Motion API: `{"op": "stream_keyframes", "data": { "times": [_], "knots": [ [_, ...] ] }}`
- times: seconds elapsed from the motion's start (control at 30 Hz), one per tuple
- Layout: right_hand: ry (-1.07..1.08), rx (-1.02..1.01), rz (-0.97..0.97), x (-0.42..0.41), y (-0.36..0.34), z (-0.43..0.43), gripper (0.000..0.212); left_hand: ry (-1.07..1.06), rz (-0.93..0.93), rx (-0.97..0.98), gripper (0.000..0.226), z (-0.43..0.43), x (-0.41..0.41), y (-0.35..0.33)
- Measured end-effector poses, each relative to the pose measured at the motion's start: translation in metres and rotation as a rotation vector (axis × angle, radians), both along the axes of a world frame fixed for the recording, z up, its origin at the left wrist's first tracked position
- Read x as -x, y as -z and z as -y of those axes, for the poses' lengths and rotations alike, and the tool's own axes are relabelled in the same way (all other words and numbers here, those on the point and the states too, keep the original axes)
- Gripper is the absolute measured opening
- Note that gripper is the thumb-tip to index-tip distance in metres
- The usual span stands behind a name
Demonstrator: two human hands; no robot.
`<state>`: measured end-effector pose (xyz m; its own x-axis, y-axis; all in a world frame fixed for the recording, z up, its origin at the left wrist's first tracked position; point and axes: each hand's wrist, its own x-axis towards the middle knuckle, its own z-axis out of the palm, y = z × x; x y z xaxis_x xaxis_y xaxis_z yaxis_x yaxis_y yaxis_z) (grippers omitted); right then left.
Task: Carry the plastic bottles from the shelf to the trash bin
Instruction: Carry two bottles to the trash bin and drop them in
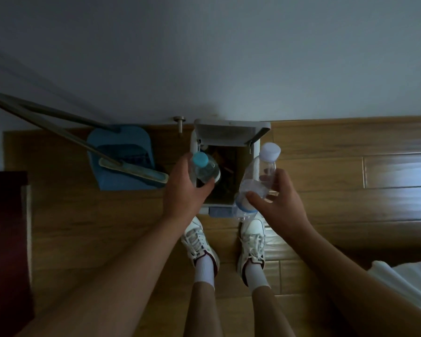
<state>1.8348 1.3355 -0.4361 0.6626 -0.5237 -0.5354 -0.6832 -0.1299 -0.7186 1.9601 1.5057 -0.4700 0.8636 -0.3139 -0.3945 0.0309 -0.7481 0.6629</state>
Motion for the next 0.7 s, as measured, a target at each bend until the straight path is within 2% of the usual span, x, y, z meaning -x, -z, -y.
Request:
{"op": "stream_keyframes", "data": {
  "times": [0.2,0.3,0.43,0.7],
  "knots": [
    [-0.043,-0.05,0.045,-0.024,0.01,0.004,0.052,-0.023,-0.032,-0.067,0.033,-0.017,-0.002,0.006],
    [-0.08,-0.021,0.031,-0.036,0.019,0.005,0.058,0.021,-0.123,-0.132,0.025,-0.033,-0.002,0.007],
    [-0.119,0.012,-0.018,-0.04,0.029,0.002,0.062,0.097,-0.221,-0.256,0.024,-0.064,0.005,0.011],
    [-0.249,-0.004,-0.078,-0.058,0.052,-0.019,0.06,0.084,-0.326,-0.408,0.028,-0.114,0.012,0.021]
  ]
}}
